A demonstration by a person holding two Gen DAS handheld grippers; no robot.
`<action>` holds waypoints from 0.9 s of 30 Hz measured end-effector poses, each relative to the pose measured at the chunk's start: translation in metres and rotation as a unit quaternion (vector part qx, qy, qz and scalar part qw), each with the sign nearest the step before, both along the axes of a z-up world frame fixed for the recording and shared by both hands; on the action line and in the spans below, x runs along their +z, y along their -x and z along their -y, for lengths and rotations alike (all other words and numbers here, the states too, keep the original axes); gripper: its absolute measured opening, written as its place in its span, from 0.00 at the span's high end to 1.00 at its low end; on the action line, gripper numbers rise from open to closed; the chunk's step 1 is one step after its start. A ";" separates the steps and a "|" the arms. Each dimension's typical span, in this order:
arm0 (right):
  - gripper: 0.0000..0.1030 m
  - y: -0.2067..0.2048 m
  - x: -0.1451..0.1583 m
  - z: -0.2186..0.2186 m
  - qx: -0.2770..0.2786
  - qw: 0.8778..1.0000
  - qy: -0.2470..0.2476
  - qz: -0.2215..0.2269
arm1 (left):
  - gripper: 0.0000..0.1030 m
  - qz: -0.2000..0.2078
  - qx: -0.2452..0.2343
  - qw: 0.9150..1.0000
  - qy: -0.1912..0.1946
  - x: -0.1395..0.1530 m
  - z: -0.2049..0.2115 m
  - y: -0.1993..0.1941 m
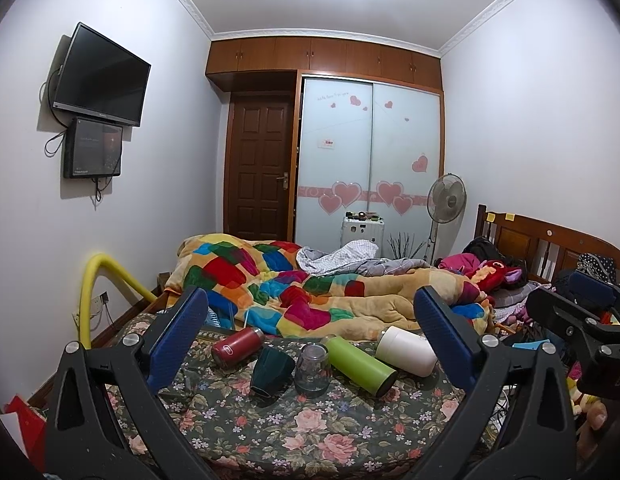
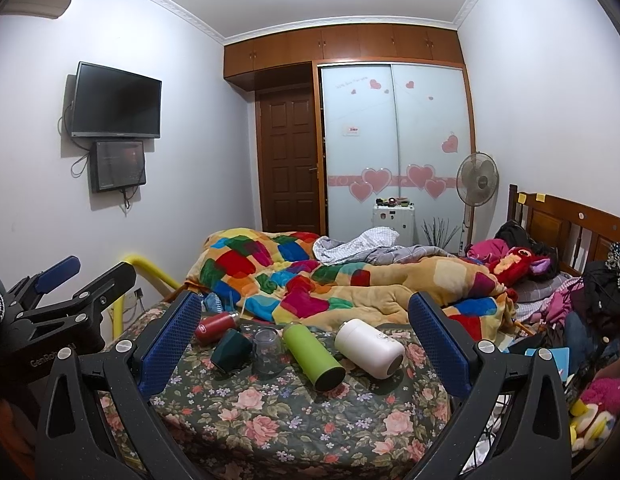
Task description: Flip cup upright
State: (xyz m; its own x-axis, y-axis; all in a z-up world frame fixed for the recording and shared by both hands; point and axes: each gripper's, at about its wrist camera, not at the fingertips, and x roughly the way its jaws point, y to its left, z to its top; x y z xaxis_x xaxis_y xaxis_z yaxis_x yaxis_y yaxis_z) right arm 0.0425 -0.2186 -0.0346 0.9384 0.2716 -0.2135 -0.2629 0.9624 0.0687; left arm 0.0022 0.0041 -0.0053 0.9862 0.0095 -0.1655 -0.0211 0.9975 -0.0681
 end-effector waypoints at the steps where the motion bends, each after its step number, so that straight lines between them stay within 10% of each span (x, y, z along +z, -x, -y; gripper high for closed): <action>1: 0.00 -0.001 0.001 0.001 0.000 1.000 0.000 -0.001 | 0.00 0.000 0.000 1.000 0.000 0.001 -0.001 0.000; 27: 0.00 -0.002 0.003 0.001 0.001 1.000 0.002 0.000 | 0.00 0.008 -0.008 1.000 -0.011 0.002 0.002 0.005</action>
